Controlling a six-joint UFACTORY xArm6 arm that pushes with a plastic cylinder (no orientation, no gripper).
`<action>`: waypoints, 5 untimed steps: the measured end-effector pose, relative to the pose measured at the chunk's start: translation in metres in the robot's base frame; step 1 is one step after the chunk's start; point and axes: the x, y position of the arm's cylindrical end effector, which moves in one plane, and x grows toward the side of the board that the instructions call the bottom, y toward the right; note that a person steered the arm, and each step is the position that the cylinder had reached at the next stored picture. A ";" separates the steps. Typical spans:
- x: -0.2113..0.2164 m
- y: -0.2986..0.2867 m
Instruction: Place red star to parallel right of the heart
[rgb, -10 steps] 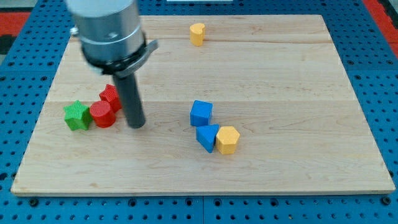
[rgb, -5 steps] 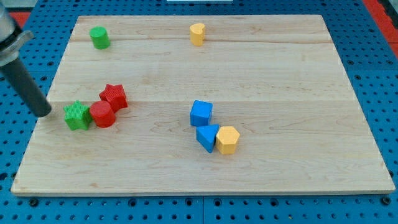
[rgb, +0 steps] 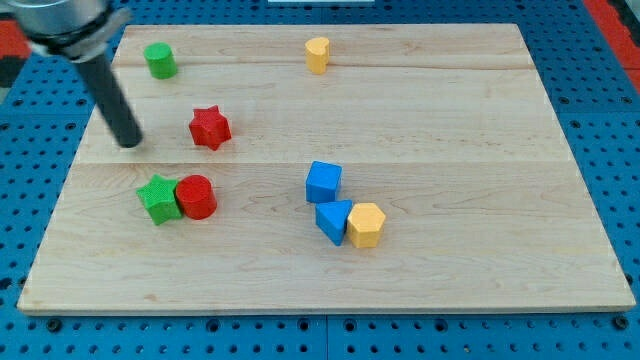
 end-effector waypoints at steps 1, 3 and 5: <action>-0.011 0.101; -0.069 0.257; -0.033 0.276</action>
